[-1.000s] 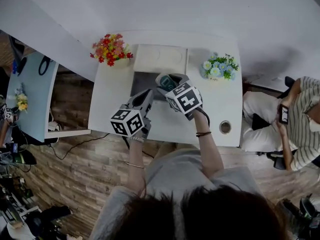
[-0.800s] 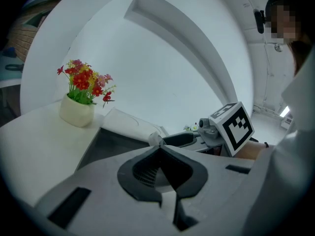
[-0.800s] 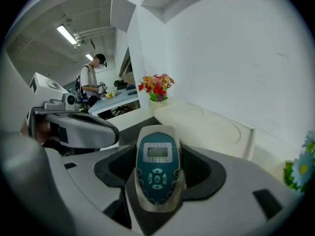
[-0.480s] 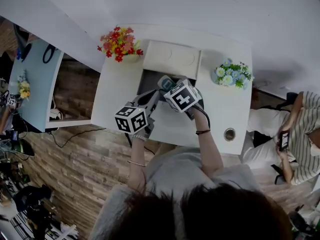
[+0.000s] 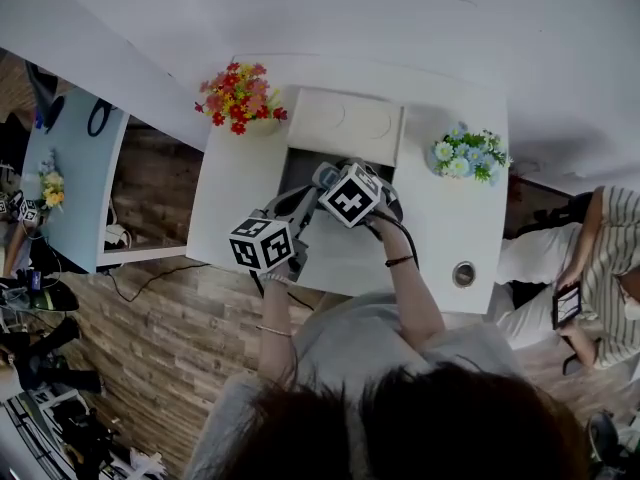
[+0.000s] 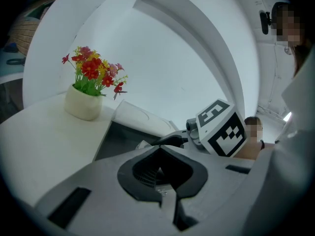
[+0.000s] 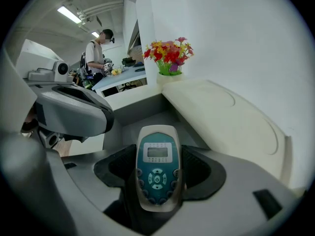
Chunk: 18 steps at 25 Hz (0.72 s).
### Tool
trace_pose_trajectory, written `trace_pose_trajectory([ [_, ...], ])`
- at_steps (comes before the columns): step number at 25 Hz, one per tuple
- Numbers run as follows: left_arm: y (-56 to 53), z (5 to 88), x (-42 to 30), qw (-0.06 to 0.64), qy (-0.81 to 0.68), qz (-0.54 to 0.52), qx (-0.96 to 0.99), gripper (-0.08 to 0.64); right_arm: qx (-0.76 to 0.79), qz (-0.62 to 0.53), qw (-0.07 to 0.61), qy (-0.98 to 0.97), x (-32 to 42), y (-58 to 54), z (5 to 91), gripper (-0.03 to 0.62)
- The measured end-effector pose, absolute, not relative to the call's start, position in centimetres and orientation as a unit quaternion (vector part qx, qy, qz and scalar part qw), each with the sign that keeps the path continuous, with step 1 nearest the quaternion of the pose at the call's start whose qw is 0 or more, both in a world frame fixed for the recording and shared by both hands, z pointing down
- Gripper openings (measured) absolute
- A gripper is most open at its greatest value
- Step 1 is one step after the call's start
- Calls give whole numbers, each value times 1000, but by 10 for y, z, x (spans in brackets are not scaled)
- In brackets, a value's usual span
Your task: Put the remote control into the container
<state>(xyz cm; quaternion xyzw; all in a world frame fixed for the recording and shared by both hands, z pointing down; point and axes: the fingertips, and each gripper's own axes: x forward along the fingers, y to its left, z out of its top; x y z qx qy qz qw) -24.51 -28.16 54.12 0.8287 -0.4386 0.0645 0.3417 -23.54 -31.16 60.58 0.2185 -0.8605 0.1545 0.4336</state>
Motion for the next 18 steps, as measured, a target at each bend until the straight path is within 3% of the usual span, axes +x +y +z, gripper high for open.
trace_pose_trajectory([
  [18, -288, 543, -252, 348, -449, 60, 821, 3, 185, 126, 497, -839, -241, -310, 626, 285],
])
